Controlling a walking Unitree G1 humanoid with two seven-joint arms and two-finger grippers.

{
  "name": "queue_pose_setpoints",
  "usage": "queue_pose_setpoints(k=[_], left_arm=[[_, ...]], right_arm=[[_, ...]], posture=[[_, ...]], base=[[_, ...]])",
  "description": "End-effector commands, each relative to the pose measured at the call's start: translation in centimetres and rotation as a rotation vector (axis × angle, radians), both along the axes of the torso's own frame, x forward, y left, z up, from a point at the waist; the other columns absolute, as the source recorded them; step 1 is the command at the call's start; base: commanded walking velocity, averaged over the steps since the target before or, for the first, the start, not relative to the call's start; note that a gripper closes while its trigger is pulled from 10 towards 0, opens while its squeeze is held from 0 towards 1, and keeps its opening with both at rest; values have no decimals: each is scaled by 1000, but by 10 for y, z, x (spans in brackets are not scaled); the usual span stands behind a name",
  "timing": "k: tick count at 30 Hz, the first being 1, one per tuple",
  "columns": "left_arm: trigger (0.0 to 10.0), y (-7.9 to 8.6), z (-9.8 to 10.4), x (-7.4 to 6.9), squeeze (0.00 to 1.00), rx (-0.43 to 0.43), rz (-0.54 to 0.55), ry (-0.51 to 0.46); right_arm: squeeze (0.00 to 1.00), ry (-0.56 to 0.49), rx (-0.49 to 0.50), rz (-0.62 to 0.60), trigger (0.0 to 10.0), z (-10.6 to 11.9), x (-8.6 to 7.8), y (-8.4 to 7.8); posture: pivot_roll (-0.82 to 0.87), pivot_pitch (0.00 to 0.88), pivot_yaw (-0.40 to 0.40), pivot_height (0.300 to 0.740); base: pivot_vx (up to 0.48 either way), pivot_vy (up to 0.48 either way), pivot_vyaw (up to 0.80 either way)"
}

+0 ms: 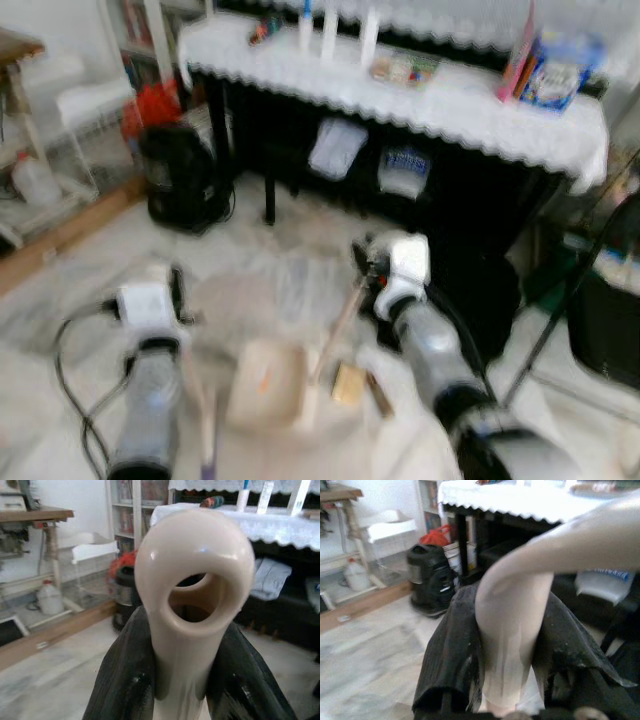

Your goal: Sweep floor

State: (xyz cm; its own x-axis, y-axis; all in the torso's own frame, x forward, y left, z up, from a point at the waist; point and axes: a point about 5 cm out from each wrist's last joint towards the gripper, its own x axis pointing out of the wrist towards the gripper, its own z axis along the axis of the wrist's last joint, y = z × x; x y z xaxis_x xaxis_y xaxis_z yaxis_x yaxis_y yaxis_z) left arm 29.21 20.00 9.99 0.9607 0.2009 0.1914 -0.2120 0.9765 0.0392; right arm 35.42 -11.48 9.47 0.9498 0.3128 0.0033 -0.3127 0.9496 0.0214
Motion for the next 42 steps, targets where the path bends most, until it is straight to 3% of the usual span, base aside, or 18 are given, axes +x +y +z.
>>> queue_pose_setpoints(k=[1,10,18,42], left_arm=[[10000,6,11,1,0,13,13,-49],[10000,6,11,1,0,14,19,-52],[10000,7,11,0,0,19,25,-52],[10000,6,6,-2,0,31,17,-34]], right_arm=[[0,-64,13,11,10000,16,6,6],[0,-62,10,11,10000,15,5,5],[0,-58,-3,1,10000,13,5,1],[0,16,-108,-97,10000,-12,-8,-35]], posture=[[50,0,-100,740],[47,0,-102,740],[43,0,-101,740],[27,0,-82,740]], base=[[480,0,0],[459,0,0],[0,0,0],[0,0,0]])
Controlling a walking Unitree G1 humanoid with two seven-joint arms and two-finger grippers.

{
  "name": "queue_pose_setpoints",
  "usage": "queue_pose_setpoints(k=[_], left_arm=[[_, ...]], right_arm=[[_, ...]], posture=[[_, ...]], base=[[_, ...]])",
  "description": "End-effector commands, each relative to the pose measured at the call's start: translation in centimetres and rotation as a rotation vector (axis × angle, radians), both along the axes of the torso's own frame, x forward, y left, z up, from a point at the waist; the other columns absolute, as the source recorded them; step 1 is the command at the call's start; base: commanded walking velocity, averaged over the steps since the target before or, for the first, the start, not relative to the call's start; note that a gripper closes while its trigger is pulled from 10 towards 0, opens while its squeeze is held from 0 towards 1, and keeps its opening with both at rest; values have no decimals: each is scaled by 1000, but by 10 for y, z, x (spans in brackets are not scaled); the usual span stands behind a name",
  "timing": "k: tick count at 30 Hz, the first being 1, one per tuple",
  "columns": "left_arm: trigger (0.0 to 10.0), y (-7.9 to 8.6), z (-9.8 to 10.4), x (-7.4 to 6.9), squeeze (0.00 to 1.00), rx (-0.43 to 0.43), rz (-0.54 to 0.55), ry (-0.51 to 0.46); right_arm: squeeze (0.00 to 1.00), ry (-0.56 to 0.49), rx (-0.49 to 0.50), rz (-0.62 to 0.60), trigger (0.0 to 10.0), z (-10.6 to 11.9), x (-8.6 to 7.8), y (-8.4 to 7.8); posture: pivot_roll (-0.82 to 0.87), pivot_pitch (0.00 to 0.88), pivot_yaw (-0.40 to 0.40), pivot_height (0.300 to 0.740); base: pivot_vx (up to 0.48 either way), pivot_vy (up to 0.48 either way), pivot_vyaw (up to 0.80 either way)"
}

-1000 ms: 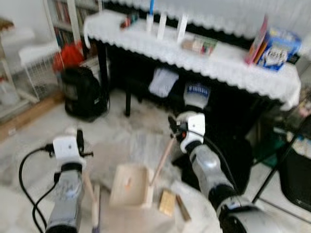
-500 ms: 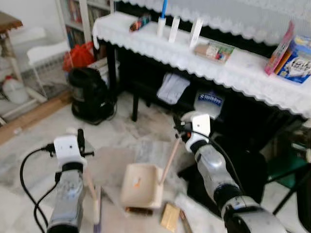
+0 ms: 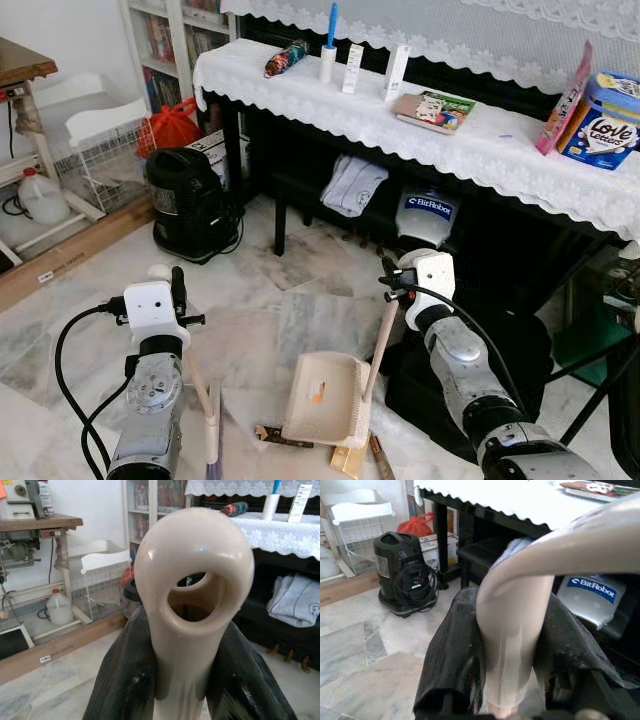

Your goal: Sweep floor

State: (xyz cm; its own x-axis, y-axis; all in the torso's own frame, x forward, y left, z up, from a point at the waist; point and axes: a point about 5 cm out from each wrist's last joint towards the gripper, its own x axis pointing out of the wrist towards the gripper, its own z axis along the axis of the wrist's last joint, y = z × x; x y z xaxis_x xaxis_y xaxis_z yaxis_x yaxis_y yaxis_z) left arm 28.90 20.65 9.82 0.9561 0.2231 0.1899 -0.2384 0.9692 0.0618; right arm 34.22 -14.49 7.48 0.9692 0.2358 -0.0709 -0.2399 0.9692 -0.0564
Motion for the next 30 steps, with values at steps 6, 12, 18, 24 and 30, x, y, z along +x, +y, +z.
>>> queue_pose_setpoints(k=[6,12,18,24,30], left_arm=[[10000,0,8,1,0,13,-17,-39],[10000,1,8,0,0,14,-16,-32],[10000,2,7,0,0,16,-9,-30],[10000,3,7,0,0,17,2,-28],[10000,1,5,-1,0,2,4,-22]], right_arm=[[0,-2,-28,-45,10000,0,0,-10],[0,52,-85,-99,10000,-7,-1,-19],[0,110,-103,-114,10000,-17,-6,-20],[0,156,-142,-108,10000,-24,-8,-18],[0,170,-163,-107,10000,-25,-9,-20]], posture=[[34,0,-74,740],[28,3,-70,740],[29,11,-69,740],[26,23,-70,740],[23,29,-78,740]], base=[[0,0,0],[0,0,0],[0,0,0],[0,0,0],[0,0,0]])
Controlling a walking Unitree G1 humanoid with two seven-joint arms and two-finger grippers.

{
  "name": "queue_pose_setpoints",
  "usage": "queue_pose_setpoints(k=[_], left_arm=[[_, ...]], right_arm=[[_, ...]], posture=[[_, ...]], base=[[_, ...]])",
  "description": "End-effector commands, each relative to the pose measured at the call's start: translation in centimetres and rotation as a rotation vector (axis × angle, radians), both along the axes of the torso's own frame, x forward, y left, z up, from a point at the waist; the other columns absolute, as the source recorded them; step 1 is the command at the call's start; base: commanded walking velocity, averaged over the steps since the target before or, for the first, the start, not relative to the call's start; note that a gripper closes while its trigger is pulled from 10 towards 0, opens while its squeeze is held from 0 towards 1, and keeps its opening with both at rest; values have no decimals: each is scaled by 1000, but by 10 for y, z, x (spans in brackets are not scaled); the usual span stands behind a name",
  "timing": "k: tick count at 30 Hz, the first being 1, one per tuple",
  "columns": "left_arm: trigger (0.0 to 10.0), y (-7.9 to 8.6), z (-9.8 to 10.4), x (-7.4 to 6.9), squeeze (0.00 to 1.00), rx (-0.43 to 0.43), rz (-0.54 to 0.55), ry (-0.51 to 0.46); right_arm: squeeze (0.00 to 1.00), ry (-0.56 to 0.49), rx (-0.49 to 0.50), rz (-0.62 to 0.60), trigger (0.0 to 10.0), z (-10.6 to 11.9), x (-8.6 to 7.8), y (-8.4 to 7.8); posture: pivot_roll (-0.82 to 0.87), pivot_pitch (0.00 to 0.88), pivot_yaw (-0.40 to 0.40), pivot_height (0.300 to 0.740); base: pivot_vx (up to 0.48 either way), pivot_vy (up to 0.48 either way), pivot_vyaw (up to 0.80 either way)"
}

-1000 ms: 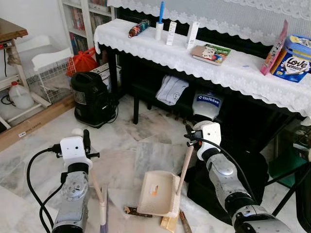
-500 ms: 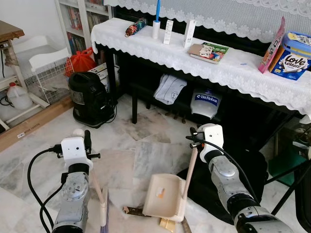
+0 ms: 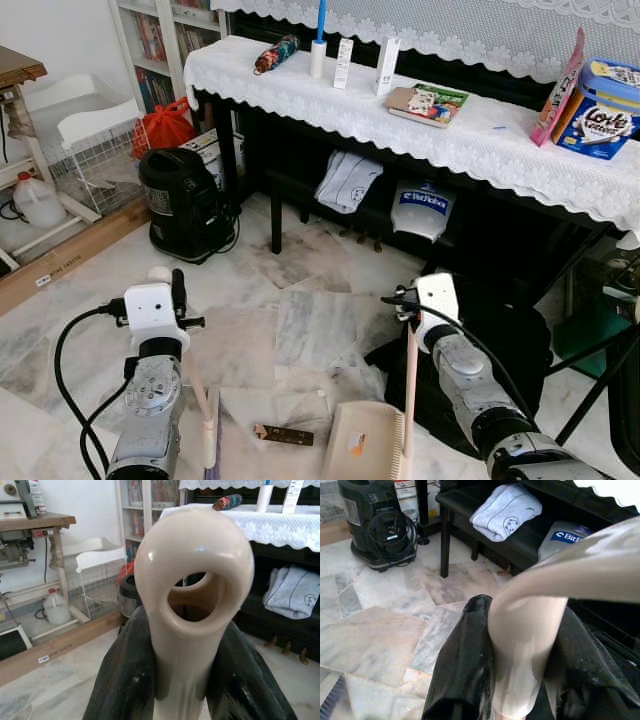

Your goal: Sweep floor

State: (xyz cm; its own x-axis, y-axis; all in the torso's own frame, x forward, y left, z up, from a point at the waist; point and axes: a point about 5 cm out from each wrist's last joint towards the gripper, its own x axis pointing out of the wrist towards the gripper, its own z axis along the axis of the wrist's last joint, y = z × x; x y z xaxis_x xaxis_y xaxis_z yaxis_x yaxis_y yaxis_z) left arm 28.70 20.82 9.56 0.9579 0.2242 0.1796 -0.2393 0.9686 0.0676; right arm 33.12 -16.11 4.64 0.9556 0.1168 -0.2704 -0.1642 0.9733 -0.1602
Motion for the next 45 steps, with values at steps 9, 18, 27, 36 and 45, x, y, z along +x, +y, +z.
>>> queue_pose_setpoints(k=[9,18,27,36,45], left_arm=[[10000,-3,1,4,0,-168,-18,-5],[10000,7,-3,4,0,-293,-1,15],[10000,6,-6,6,0,-332,-30,61],[10000,32,27,3,0,-324,51,-114],[10000,53,54,5,0,-173,117,-209]], right_arm=[[0,-1,-18,-3,10000,1,2,0],[0,5,-5,7,10000,0,2,9],[0,16,-9,19,10000,-1,2,11],[0,9,-11,26,10000,0,3,16],[0,-7,14,9,10000,1,2,20]], posture=[[15,33,-79,740],[38,39,-68,740],[33,28,-84,740],[-13,0,-56,740],[5,21,-5,740]], base=[[0,0,0],[0,0,0],[0,0,0],[0,0,0],[0,0,0]])
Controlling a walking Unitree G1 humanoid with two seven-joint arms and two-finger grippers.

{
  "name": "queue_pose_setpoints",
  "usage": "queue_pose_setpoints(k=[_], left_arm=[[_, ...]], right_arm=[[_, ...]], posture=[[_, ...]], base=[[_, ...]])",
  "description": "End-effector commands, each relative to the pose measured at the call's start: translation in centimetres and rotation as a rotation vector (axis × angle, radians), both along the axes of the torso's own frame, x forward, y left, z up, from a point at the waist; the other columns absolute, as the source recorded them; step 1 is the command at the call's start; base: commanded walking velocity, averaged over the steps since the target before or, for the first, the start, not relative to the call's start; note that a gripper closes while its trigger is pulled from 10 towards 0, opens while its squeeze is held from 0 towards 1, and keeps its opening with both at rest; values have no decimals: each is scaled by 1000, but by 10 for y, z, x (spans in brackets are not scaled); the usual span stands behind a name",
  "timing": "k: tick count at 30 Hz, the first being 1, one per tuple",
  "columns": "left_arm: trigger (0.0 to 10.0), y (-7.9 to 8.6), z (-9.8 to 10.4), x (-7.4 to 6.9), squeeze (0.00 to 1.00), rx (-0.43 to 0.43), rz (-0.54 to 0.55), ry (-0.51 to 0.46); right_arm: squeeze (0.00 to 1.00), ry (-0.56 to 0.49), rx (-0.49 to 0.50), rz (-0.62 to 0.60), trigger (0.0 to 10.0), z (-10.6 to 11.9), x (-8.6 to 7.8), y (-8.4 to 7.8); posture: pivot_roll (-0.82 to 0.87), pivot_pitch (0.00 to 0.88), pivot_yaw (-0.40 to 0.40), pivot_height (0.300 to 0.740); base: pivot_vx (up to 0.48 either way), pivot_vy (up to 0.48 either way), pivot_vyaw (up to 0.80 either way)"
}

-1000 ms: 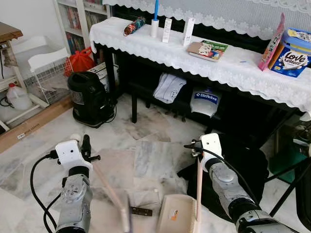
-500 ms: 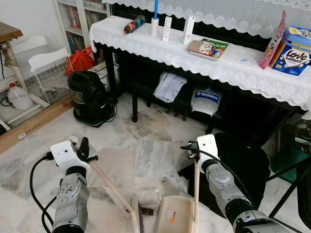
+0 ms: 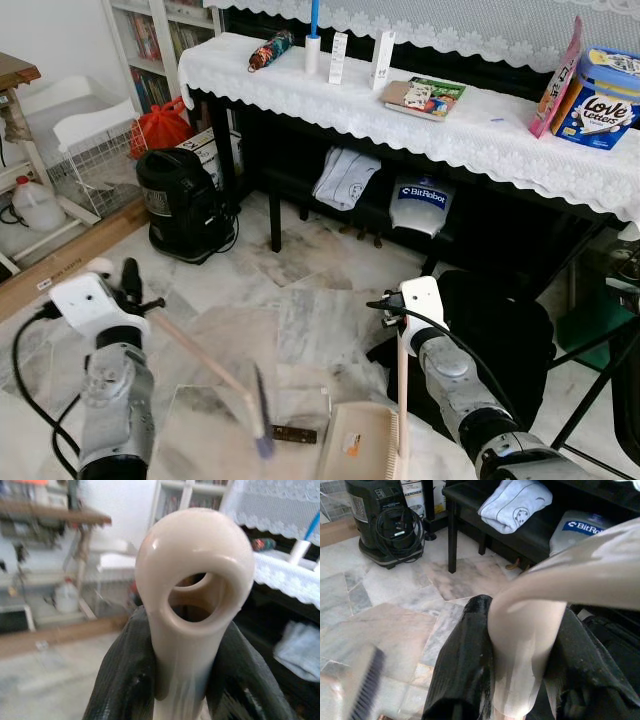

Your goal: Sweep floor

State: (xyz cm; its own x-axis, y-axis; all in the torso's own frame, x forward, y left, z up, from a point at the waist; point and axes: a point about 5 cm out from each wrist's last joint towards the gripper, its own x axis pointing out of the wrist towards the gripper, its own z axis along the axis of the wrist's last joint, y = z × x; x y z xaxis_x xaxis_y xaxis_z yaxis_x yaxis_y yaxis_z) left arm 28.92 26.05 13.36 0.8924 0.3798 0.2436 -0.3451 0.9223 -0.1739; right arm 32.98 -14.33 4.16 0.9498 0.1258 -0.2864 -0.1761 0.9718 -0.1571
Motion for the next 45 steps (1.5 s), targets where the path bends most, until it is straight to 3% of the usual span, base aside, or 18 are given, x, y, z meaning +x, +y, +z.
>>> queue_pose_setpoints(k=[1,9,17,22,28,34,39,45], left_arm=[[10000,1,19,4,0,52,10,-73],[10000,3,36,3,0,128,43,-124],[10000,-3,20,1,0,240,33,-47],[10000,-6,14,2,0,234,33,-28],[10000,-10,9,3,0,228,10,-9],[10000,-20,1,7,0,214,-56,35],[10000,-27,-10,11,0,223,-121,126],[10000,-32,-14,12,0,214,-156,147]], right_arm=[[0,-23,13,0,10000,5,3,1],[0,-17,8,-1,10000,4,3,-1],[0,-44,-31,23,10000,13,8,-7],[0,-46,-73,7,10000,14,8,-18],[0,-46,-88,19,10000,13,7,-19],[0,-21,-78,22,10000,6,3,-15],[0,-7,-61,39,10000,3,2,-5],[0,-9,-53,50,10000,4,3,0]], posture=[[18,30,-6,740],[37,35,-16,740],[14,59,-43,740],[4,65,-52,740],[-2,69,-61,740],[2,71,-63,740],[19,76,-63,740],[21,88,-61,740]], base=[[0,0,0],[0,0,0],[0,0,0],[0,0,0],[0,0,0],[0,0,0],[0,0,0],[0,0,0]])
